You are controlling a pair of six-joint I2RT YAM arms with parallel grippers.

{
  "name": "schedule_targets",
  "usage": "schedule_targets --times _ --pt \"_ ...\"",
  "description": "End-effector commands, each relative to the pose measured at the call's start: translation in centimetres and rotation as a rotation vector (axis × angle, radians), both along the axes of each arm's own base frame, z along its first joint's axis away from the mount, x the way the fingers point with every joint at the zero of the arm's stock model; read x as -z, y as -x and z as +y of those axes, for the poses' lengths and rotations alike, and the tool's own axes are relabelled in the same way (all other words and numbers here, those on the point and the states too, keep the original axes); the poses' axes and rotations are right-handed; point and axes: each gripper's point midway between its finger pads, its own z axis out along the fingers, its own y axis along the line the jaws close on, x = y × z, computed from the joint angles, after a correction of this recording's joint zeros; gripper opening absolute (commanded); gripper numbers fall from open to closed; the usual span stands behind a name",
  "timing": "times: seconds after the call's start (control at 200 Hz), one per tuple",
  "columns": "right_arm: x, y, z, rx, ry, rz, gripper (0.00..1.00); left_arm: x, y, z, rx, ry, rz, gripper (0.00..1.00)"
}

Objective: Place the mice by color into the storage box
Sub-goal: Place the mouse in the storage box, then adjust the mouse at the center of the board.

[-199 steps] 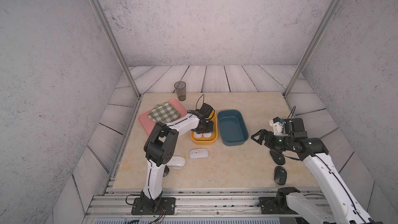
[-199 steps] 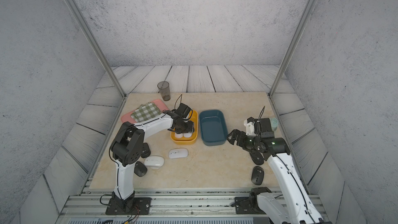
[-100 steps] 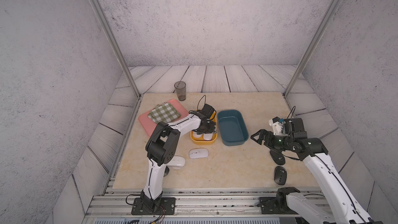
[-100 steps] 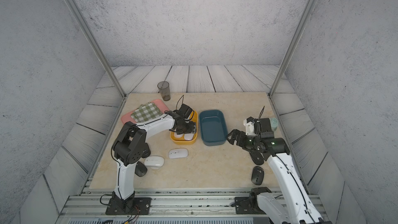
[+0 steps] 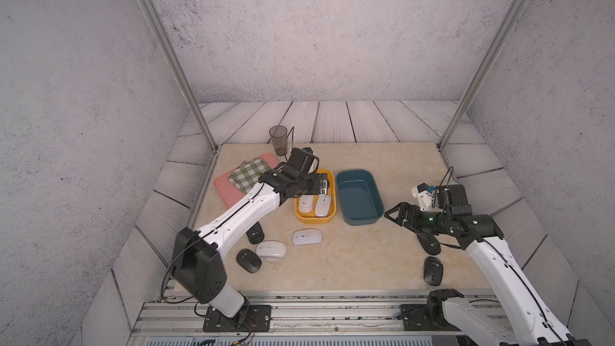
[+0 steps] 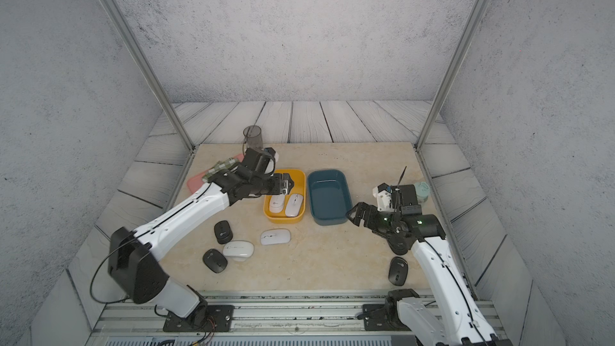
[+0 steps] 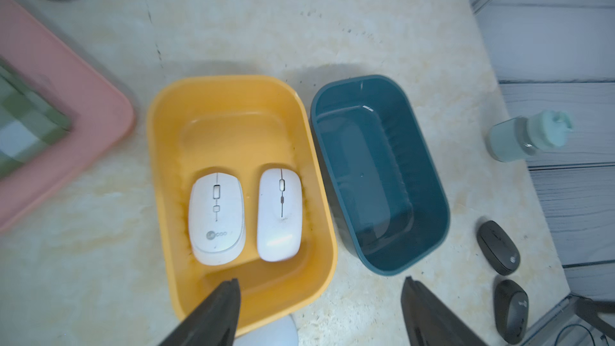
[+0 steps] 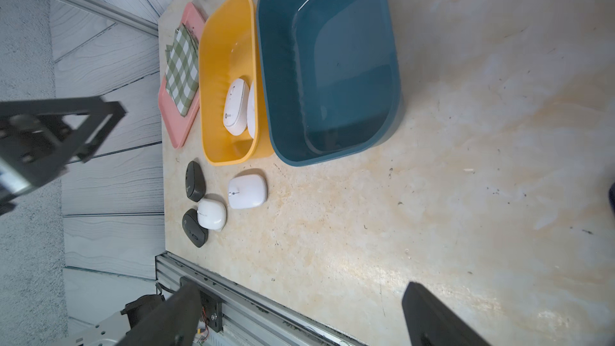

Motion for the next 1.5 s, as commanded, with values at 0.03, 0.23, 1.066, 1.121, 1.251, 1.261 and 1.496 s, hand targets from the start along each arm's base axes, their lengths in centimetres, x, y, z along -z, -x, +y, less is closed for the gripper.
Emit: schedule_targets --times 0.03,0.23,1.066,1.121,1.251,1.261,1.496 --pt "0.0 0.5 0.5 -0.037 -0.028 -0.013 0.99 2.0 5.5 4.4 0.153 -0.206 -0.049 0.87" --pt "-0.2 0.1 1.2 -0.067 -0.061 -0.018 0.99 3.8 10.6 7.6 0.320 -0.295 -0.154 0.95" --pt "0.0 0.7 0.8 -0.076 -0.023 -0.024 0.99 16.6 2.1 9.6 -0.086 -0.242 0.215 0.12" --pt "-0.1 0.7 0.7 -0.075 -0.016 -0.027 0.99 17.1 1.9 8.9 -0.075 -0.217 0.233 0.12" --pt "0.0 0.7 0.6 -0.074 -0.011 -0.026 0.99 18.1 1.6 7.8 -0.071 -0.165 0.272 0.11" --pt "0.0 0.8 0.7 -0.076 -0.012 -0.026 0.99 18.3 1.6 7.8 -0.073 -0.164 0.278 0.11" --pt "-0.2 0.6 0.7 -0.075 -0.016 -0.035 0.99 20.1 1.7 6.5 -0.095 -0.064 0.324 0.11"
